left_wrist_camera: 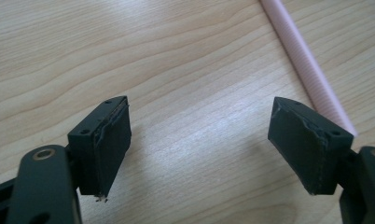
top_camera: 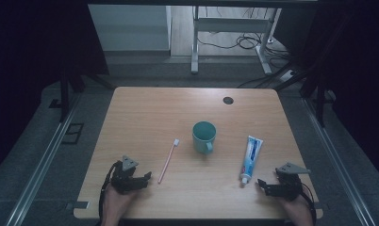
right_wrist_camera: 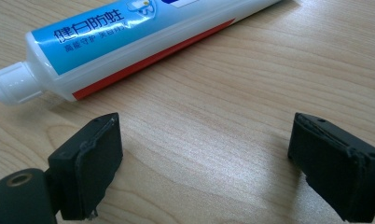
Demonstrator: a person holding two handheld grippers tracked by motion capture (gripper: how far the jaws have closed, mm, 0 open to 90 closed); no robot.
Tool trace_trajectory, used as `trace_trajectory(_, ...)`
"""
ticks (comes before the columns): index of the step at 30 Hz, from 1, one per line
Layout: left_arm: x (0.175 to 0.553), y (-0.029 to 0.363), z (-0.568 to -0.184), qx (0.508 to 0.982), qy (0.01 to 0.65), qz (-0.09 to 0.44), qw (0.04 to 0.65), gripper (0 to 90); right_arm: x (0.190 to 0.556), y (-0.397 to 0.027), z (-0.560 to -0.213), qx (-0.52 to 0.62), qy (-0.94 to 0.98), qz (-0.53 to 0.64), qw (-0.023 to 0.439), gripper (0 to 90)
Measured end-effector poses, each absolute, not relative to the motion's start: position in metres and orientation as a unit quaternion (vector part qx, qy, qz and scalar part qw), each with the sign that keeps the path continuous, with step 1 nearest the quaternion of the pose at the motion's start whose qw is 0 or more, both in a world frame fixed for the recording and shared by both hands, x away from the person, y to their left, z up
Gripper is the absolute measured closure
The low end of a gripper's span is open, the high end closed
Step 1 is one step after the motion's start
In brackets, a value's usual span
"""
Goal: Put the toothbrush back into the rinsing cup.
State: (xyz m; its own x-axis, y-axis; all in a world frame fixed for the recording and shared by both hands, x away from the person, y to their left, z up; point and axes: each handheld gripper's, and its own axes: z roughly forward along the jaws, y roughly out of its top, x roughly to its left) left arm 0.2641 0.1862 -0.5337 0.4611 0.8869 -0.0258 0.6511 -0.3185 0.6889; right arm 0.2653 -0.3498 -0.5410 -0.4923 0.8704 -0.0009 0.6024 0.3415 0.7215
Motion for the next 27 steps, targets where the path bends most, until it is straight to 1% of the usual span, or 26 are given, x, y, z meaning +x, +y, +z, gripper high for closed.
trace_trajectory(27, 0.277, 0.174, -0.513, 0.823, 0.468, 0.137, 0.291, 22.7, 0.265, -0.35, -0.541, 0.464, 0.795, 0.338, 0.198, 10.0)
